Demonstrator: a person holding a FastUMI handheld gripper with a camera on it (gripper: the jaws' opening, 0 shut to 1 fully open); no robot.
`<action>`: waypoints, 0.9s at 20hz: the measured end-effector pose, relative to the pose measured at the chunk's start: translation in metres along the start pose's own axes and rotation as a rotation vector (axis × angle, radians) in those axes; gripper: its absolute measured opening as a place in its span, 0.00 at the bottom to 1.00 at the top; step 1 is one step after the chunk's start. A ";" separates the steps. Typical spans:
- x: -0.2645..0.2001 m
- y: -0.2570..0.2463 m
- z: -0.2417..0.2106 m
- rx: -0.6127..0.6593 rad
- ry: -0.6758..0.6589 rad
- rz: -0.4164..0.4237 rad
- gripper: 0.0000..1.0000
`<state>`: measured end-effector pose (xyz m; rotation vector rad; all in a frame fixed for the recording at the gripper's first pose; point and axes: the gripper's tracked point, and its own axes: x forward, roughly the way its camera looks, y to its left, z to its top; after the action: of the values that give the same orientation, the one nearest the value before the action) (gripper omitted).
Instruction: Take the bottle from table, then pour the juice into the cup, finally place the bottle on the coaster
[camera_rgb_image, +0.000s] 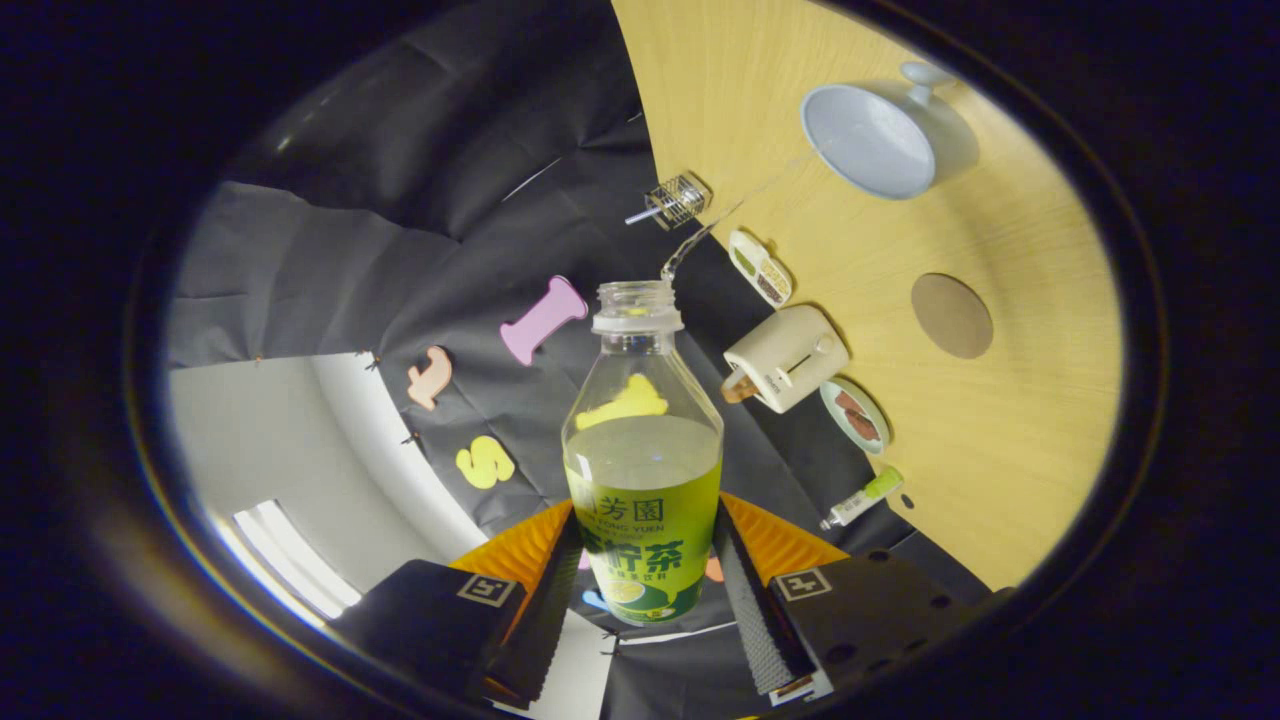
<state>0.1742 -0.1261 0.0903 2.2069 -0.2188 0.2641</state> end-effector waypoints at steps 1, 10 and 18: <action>0.001 0.000 0.000 0.000 0.000 -0.001 0.78; 0.002 0.003 0.002 0.008 -0.005 -0.004 0.78; 0.000 0.000 0.006 -0.056 -0.012 -0.029 0.78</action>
<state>0.1753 -0.1307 0.0871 2.1553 -0.1989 0.2263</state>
